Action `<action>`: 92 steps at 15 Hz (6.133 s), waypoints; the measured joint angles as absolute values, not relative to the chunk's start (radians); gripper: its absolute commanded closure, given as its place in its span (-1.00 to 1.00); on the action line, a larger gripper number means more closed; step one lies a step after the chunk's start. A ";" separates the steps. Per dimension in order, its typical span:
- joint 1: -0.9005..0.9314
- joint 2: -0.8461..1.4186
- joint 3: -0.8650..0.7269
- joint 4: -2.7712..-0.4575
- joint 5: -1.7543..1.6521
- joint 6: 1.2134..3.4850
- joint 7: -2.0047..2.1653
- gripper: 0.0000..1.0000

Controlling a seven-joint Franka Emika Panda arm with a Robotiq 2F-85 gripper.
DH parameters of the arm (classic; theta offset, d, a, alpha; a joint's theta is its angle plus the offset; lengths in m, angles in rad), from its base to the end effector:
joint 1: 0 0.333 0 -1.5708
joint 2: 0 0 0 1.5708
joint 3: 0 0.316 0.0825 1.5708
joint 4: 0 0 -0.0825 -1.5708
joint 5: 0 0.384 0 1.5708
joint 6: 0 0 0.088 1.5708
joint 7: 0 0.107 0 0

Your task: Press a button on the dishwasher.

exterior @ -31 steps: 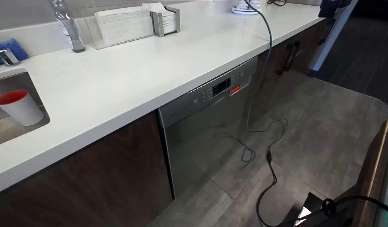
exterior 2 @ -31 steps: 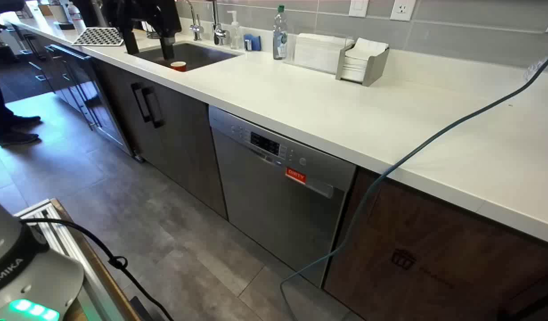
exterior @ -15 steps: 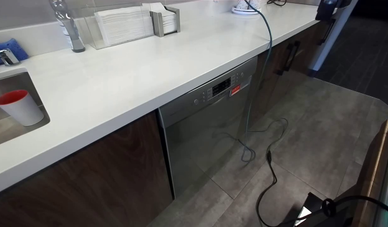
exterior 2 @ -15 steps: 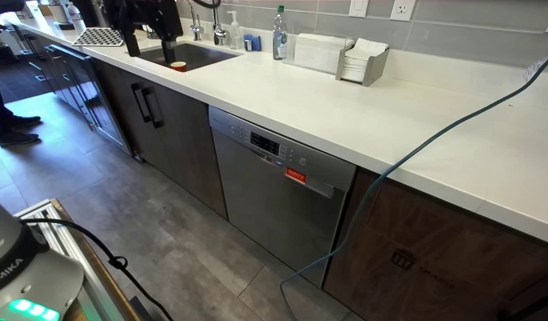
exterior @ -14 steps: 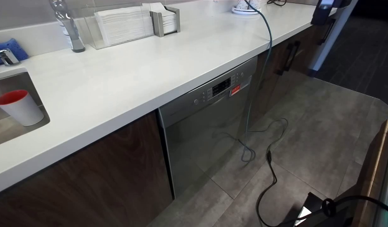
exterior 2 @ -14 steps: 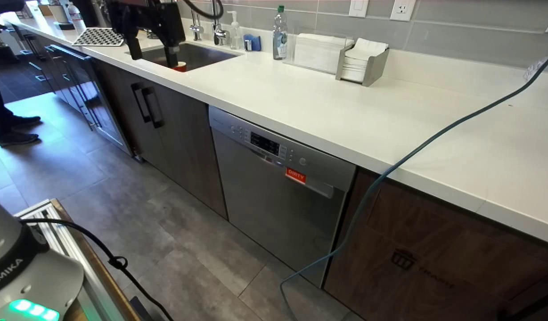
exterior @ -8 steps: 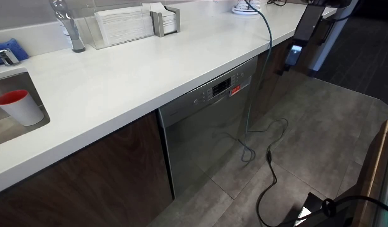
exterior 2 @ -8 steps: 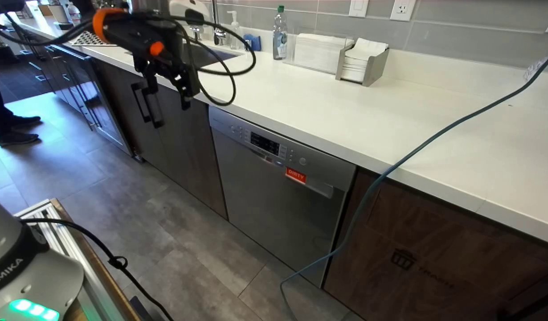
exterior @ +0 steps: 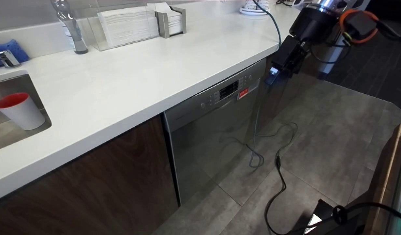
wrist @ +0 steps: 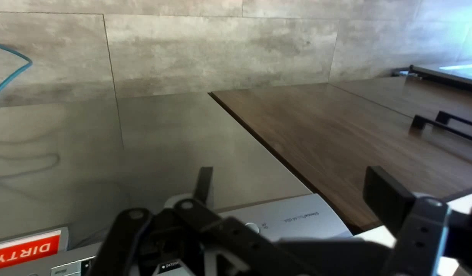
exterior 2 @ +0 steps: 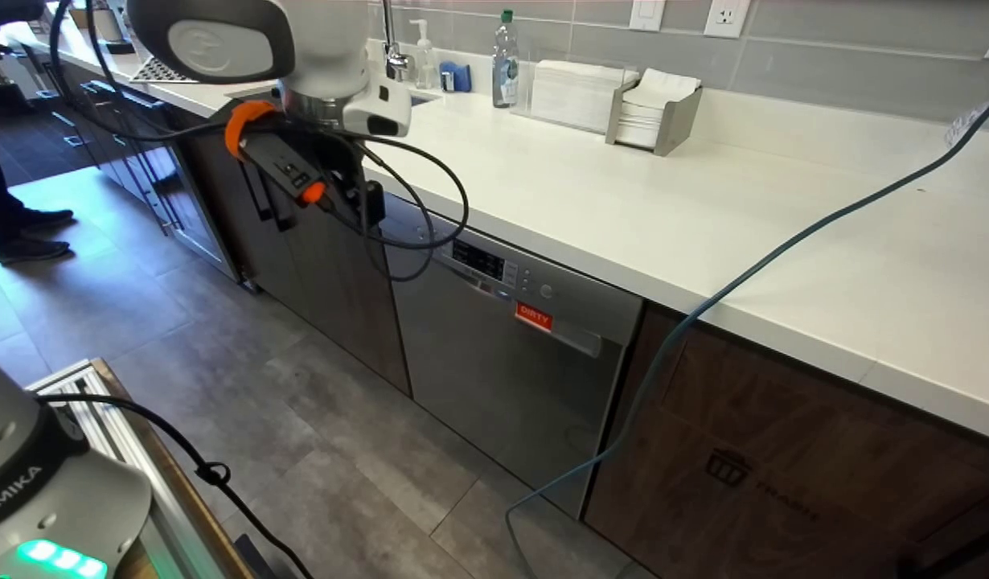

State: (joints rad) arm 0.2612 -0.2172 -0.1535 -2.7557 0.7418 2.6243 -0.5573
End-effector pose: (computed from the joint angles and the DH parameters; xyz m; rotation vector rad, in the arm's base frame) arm 0.3890 0.0290 0.2858 -2.7401 -0.0381 -0.2209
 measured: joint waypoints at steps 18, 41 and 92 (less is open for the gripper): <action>0.355 0.004 -0.278 -2.657 1.356 2.647 -0.993 -1.00; 0.212 0.427 -0.168 -2.390 2.196 2.532 -1.226 0.52; 0.163 0.588 -0.160 -2.308 2.457 2.288 -1.253 1.00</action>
State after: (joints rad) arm 0.1632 0.5884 -0.1604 -2.3081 2.4573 2.2879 -1.2530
